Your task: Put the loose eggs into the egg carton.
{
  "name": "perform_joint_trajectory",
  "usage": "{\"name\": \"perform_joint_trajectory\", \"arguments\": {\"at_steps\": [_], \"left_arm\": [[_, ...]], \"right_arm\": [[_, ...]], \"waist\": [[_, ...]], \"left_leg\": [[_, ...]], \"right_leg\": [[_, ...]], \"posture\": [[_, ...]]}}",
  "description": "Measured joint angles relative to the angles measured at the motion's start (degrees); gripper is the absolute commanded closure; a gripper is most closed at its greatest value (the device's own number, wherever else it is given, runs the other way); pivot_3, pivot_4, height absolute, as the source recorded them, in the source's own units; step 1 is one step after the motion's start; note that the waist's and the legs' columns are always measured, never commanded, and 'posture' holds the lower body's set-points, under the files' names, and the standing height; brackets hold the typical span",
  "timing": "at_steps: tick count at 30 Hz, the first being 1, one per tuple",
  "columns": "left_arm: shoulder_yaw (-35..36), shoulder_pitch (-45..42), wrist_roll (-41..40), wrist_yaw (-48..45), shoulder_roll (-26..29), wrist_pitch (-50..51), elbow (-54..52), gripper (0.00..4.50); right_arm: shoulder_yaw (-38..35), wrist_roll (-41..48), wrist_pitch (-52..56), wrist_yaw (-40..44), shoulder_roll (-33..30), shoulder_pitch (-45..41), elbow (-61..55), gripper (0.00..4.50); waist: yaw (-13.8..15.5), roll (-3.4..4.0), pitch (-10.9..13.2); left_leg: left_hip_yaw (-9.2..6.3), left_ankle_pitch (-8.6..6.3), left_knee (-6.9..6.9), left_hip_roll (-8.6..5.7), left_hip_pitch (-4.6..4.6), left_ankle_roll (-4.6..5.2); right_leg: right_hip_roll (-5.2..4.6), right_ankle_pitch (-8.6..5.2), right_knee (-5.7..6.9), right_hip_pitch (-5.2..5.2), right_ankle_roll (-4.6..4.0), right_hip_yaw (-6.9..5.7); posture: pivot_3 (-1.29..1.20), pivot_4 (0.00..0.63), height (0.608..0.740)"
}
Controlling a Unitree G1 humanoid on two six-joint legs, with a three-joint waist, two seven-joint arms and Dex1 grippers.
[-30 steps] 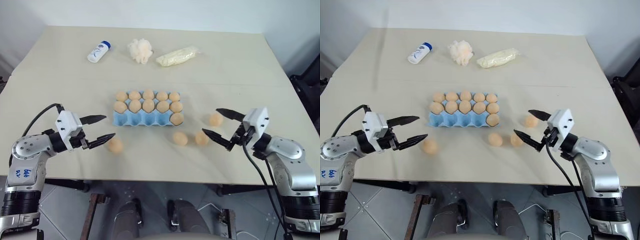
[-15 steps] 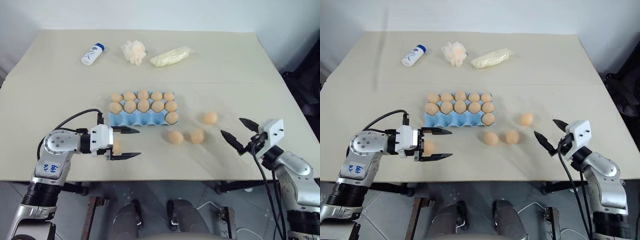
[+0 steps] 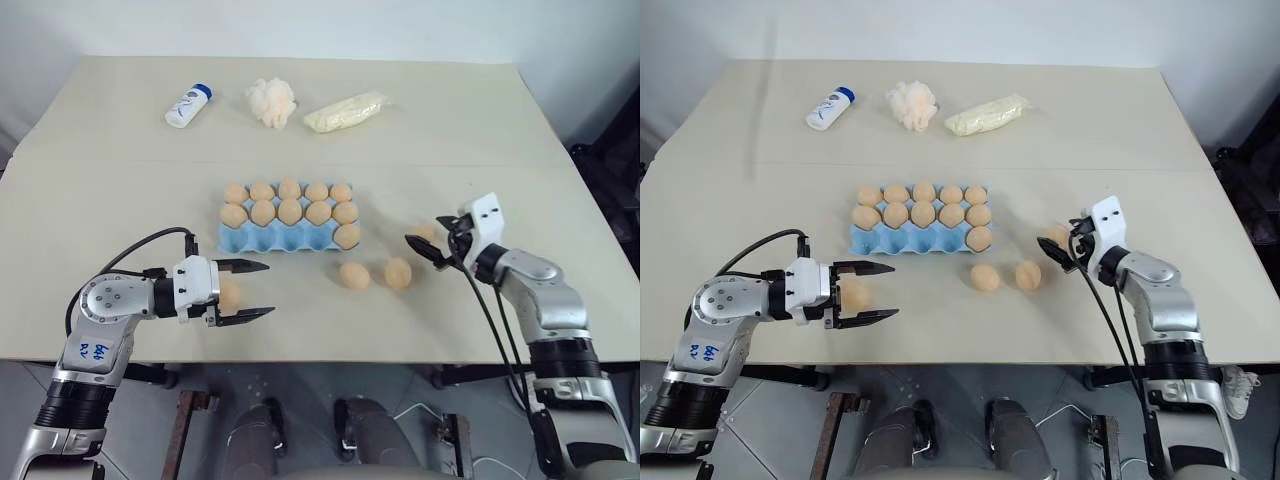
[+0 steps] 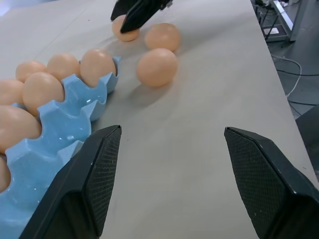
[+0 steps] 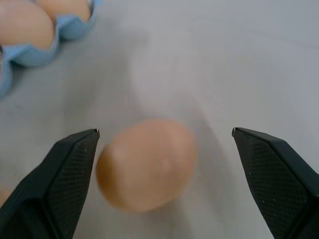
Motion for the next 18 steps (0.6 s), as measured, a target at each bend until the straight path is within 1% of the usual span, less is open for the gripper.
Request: {"name": "perform_joint_trajectory", "arguments": {"at_steps": [3,6,7,9,12,15,18], "left_arm": [[0.30,0.20,0.00,0.44,0.30,0.18,-0.96,0.94],[0.71,0.30,0.00,0.76,0.36,0.38,-0.95,0.94],[0.83,0.30,0.00,1.00,0.37,0.53,-0.95,0.94],[1.63,0.35,-0.07,1.69,0.37,0.89,-0.87,0.94],[4.67,0.39,-1.11,3.56,0.36,2.36,-0.69,0.94],[7.67,0.93,-1.96,5.08,0.38,3.90,-0.24,0.94],[9.69,2.27,-2.20,5.86,0.75,4.75,2.00,0.94]], "right_arm": [[0.28,-0.86,-2.44,0.14,0.46,-0.76,3.03,0.93],[0.26,-0.95,-3.86,1.30,0.48,-0.85,3.36,2.01],[0.26,-0.95,-4.26,1.65,0.47,-0.85,3.28,2.24],[0.26,-0.89,-4.18,1.73,0.53,-0.85,1.90,2.24],[0.72,-0.11,-1.84,1.79,1.62,-1.96,-3.62,2.24],[3.19,0.95,1.56,1.80,4.33,-4.41,-10.40,2.24],[7.19,1.23,4.81,1.59,7.96,-6.75,-14.14,2.24]], "waist": [[0.03,0.01,0.00],[-0.01,0.01,0.00],[-0.05,0.01,0.00],[-0.26,0.03,0.02],[-0.54,0.05,0.03],[-0.59,0.05,0.03],[-0.49,0.05,0.03]], "left_leg": [[0.01,0.00,0.01,0.00,0.00,0.00],[0.01,0.00,0.01,0.00,0.01,0.00],[0.01,0.00,0.01,0.00,0.01,0.00],[0.01,0.01,0.01,0.01,0.01,0.00],[0.01,0.03,0.01,0.07,0.01,-0.03],[0.01,0.05,0.00,0.11,0.02,-0.07],[0.01,0.04,0.00,0.11,0.00,-0.08]], "right_leg": [[0.00,0.01,0.00,0.02,0.02,0.01],[0.00,0.02,0.01,0.02,0.03,0.01],[0.00,0.02,0.02,0.02,0.03,0.01],[0.01,0.02,0.06,-0.02,0.03,0.02],[0.06,0.02,0.12,-0.05,0.03,0.04],[0.10,0.01,0.16,-0.07,0.02,0.03],[0.08,0.01,0.14,-0.08,0.01,0.01]], "posture": [[0.00,0.150,0.740],[0.00,0.150,0.740],[0.00,0.150,0.740],[0.00,0.150,0.740],[0.00,0.150,0.740],[0.00,0.150,0.740],[0.00,0.150,0.740]]}}
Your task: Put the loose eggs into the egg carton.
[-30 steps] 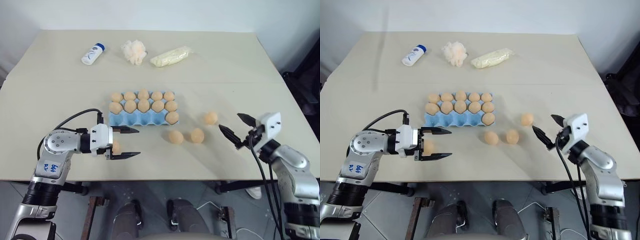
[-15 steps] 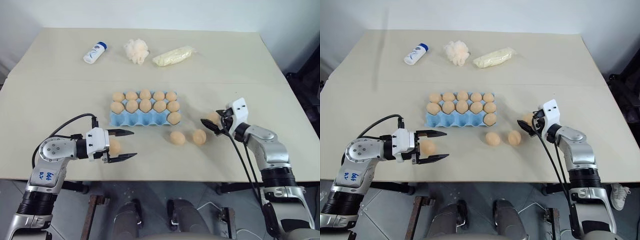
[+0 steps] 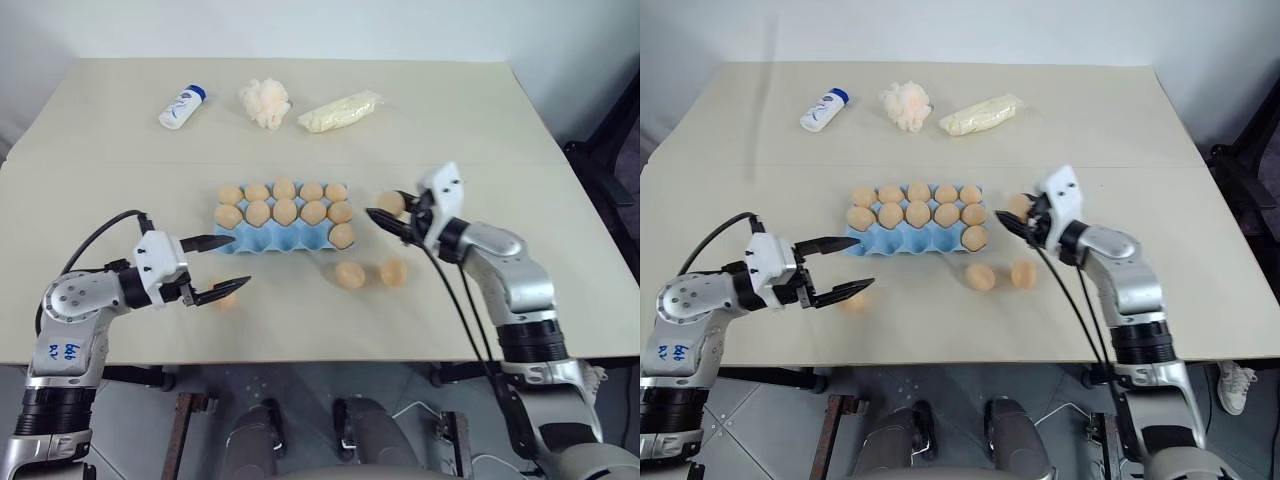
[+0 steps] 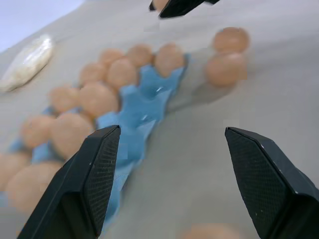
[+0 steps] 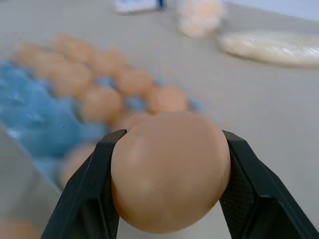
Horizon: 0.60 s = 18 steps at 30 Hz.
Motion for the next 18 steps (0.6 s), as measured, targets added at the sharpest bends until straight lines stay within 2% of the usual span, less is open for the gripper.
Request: {"name": "perform_joint_trajectory", "arguments": {"at_steps": [7,10,14,18], "left_arm": [[1.96,1.05,0.01,0.32,0.60,0.13,1.53,0.94],[1.98,2.19,0.01,0.82,0.60,0.41,0.94,0.94],[1.98,2.49,0.01,1.13,0.60,0.85,0.17,0.94],[1.84,2.18,0.01,1.18,0.65,1.11,-0.67,0.94]], "right_arm": [[6.54,-4.02,0.98,-1.73,4.66,-3.89,2.04,2.24],[8.49,-5.99,0.05,-1.88,6.02,-4.08,4.53,1.43],[8.78,-6.13,0.05,-1.74,6.63,-4.06,4.81,0.03],[7.12,-4.67,0.67,-1.21,5.65,-1.63,-0.22,0.03]], "waist": [[0.47,-0.02,-0.01],[0.31,-0.03,-0.02],[0.23,-0.03,-0.02],[0.33,-0.03,-0.02]], "left_leg": [[0.02,-0.21,-0.02,-0.12,-0.11,-0.23],[0.02,-0.22,-0.09,-0.12,-0.11,-0.24],[0.02,-0.20,-0.12,-0.10,-0.10,-0.25],[0.02,-0.21,-0.12,-0.11,-0.11,-0.25]], "right_leg": [[-0.20,0.00,-0.09,-0.06,0.00,-0.05],[-0.19,0.00,-0.08,-0.09,-0.01,-0.05],[-0.17,-0.01,-0.08,-0.09,-0.02,-0.06],[-0.17,-0.01,-0.10,-0.09,-0.02,-0.06]], "posture": [[0.00,0.150,0.740],[0.00,0.150,0.740],[0.00,0.150,0.740],[0.00,0.150,0.740]]}}
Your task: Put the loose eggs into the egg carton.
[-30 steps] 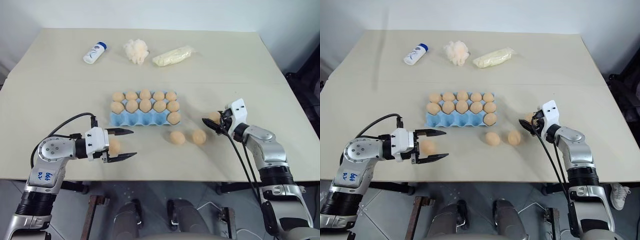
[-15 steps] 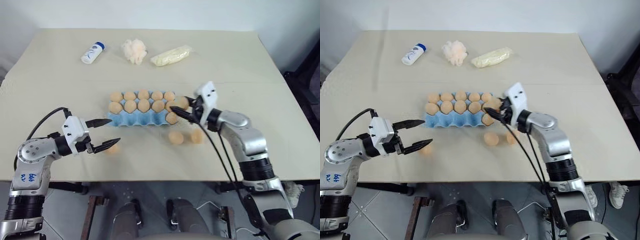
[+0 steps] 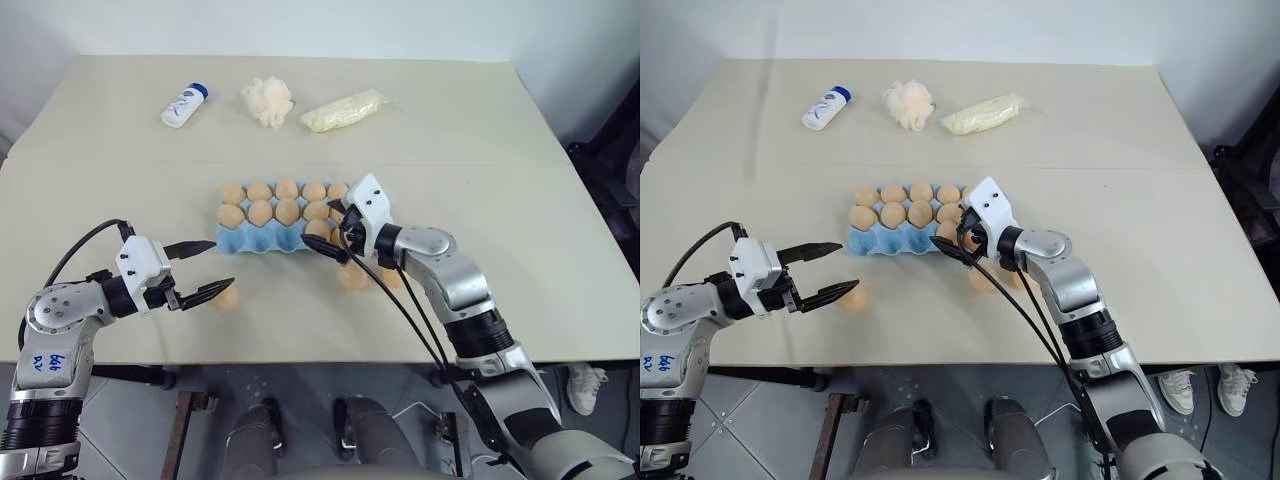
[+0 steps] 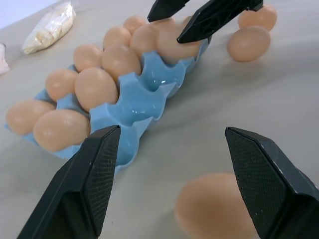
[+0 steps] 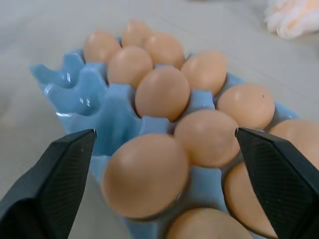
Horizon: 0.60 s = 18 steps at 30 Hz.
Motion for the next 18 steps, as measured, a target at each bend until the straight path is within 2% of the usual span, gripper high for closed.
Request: {"name": "perform_joint_trajectory", "arguments": {"at_steps": [3,7,13,18], "left_arm": [[-0.62,-0.80,0.01,-0.26,-0.03,0.29,0.04,0.94],[-3.58,-4.27,0.33,-1.20,-0.83,0.28,0.48,0.94],[-8.87,-8.34,1.56,-3.30,-3.10,-0.75,2.63,0.94],[-11.98,-10.29,3.04,-5.46,-3.67,-2.92,4.91,0.94]], "right_arm": [[-3.02,1.61,0.31,1.29,-3.96,3.04,-4.99,0.03],[-9.41,4.10,-0.60,4.00,-10.98,12.06,-10.94,0.03],[-20.41,6.79,-12.30,10.75,-18.77,28.62,-15.77,0.03],[-25.98,10.43,-16.60,14.70,-19.36,38.23,-15.82,0.03]], "waist": [[0.39,-0.01,0.00],[1.20,-0.02,-0.01],[1.56,-0.02,-0.01],[1.36,-0.02,-0.01]], "left_leg": [[-0.02,-0.02,0.00,-0.01,0.00,0.01],[-0.01,-0.05,0.00,-0.04,0.01,0.04],[-0.01,0.10,0.01,-0.02,0.07,0.28],[-0.02,0.12,0.12,0.03,0.18,0.30]], "right_leg": [[-0.01,0.00,-0.07,0.04,0.00,-0.02],[-0.03,0.00,-0.13,0.09,0.01,-0.01],[0.13,0.00,-0.16,0.15,0.02,0.01],[0.18,0.00,-0.08,0.23,0.03,0.05]], "posture": [[0.00,0.150,0.740],[0.00,0.150,0.740],[0.00,0.150,0.740],[0.00,0.150,0.740]]}}
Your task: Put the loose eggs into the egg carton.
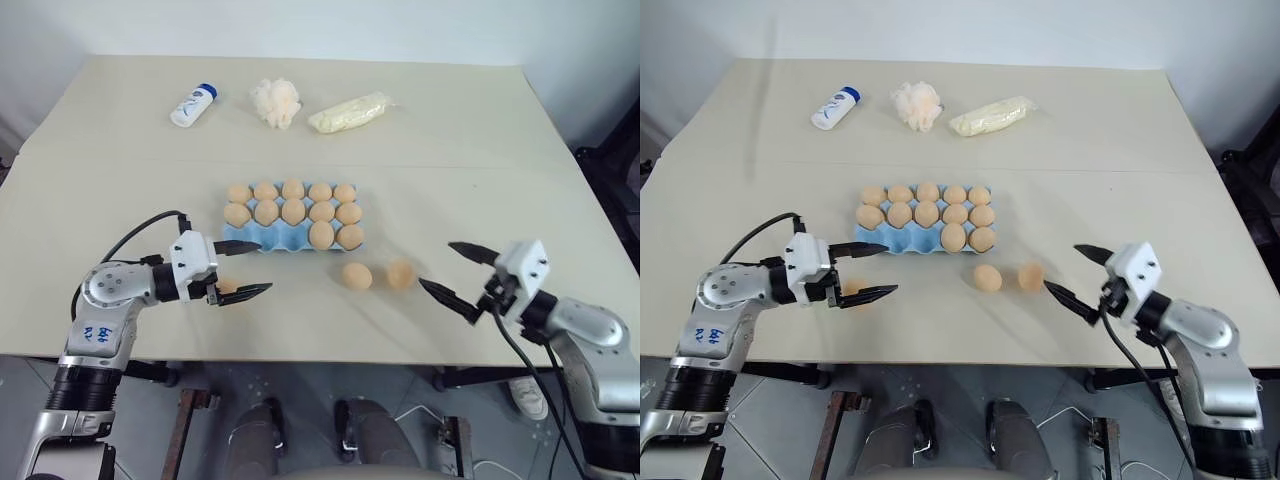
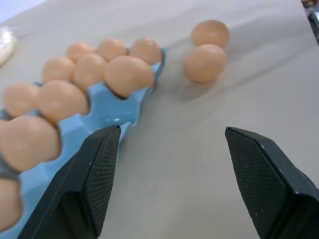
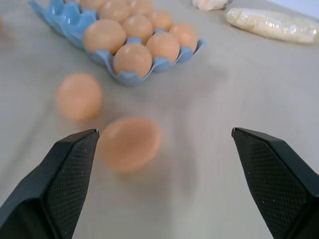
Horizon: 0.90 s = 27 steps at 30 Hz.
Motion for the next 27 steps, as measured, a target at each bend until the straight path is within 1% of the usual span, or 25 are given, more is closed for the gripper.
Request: {"name": "perform_joint_trajectory", "arguments": {"at_steps": [4,7,11,13,16,19,22,23,25,27], "left_arm": [[-0.70,-1.10,0.36,-1.21,-0.12,-0.63,1.79,0.94],[-1.06,-1.22,0.50,-1.29,-0.12,-0.78,1.99,0.94],[-1.02,-1.32,0.51,-1.18,-0.09,-0.92,1.95,0.94],[-0.99,-1.20,0.51,-1.11,-0.03,-0.87,1.82,0.94],[-0.71,-0.69,0.51,-0.85,0.22,-0.57,1.48,0.94],[0.62,0.68,0.49,0.02,0.77,-0.30,0.66,0.94],[1.56,2.19,0.46,0.79,1.18,0.14,-1.10,0.94],[2.10,2.87,0.46,0.96,1.30,0.26,-1.35,0.94],[2.89,3.97,0.45,1.42,1.44,0.69,-1.70,0.94],[3.75,5.09,0.34,2.09,1.49,1.05,-2.83,0.94]], "right_arm": [[-0.71,0.68,-1.23,1.54,-0.40,2.54,0.14,0.03],[0.60,0.75,-1.31,1.72,-0.38,1.21,0.13,0.03],[5.32,0.74,-0.63,2.31,-0.35,-3.72,0.46,0.03],[7.94,-0.11,-0.41,2.43,-0.27,-7.02,2.70,0.03],[11.46,-1.75,-0.50,3.31,-0.04,-11.25,8.13,0.03],[14.42,-3.15,-2.15,4.84,2.22,-16.31,16.51,0.03],[15.82,-4.20,-3.89,5.82,3.44,-18.22,22.07,0.67],[16.10,-4.53,-4.75,5.98,3.51,-18.53,23.20,0.95],[16.22,-4.91,-6.24,6.47,3.58,-18.77,24.81,1.71],[16.22,-4.87,-7.10,6.84,3.68,-18.81,24.61,2.13]], "waist": [[-0.05,0.00,0.00],[-0.06,0.00,0.00],[0.01,0.00,0.00],[0.06,0.00,0.00],[0.14,0.00,0.00],[-0.01,0.01,0.00],[0.10,0.01,0.01],[0.13,0.02,0.01],[0.20,0.02,0.01],[0.16,0.02,0.01]], "left_leg": [[-0.01,-0.13,0.08,0.00,0.02,-0.21],[-0.02,-0.13,0.11,0.00,0.02,-0.21],[-0.03,-0.12,0.10,0.01,0.01,-0.20],[-0.03,-0.12,0.10,0.00,-0.01,-0.20],[-0.03,-0.09,0.10,0.00,-0.04,-0.14],[-0.02,0.03,0.10,0.00,-0.03,0.07],[-0.03,0.03,0.08,0.01,-0.04,0.06],[-0.03,0.03,0.07,0.00,-0.04,0.06],[-0.03,0.03,0.08,0.00,-0.05,0.07],[-0.04,0.02,0.08,0.00,-0.04,0.06]], "right_leg": [[-0.04,0.07,0.00,0.04,0.02,0.01],[-0.06,0.10,0.00,0.05,0.02,0.01],[-0.05,0.10,0.01,0.04,0.00,0.00],[-0.07,0.10,0.00,0.03,0.00,0.00],[-0.07,0.10,-0.03,0.02,0.00,-0.01],[-0.07,0.09,-0.01,0.01,0.00,-0.02],[-0.07,0.08,-0.01,0.00,-0.02,-0.03],[-0.07,0.08,-0.01,0.00,-0.02,-0.03],[-0.08,0.08,-0.02,0.00,-0.01,-0.03],[-0.09,0.08,-0.01,0.01,-0.01,-0.03]], "posture": [[0.00,0.150,0.740],[0.00,0.150,0.740],[0.00,0.150,0.740],[0.00,0.150,0.740],[0.00,0.150,0.740],[0.00,0.150,0.740],[0.00,0.150,0.740],[0.00,0.150,0.740],[0.00,0.150,0.740],[0.00,0.150,0.740]]}}
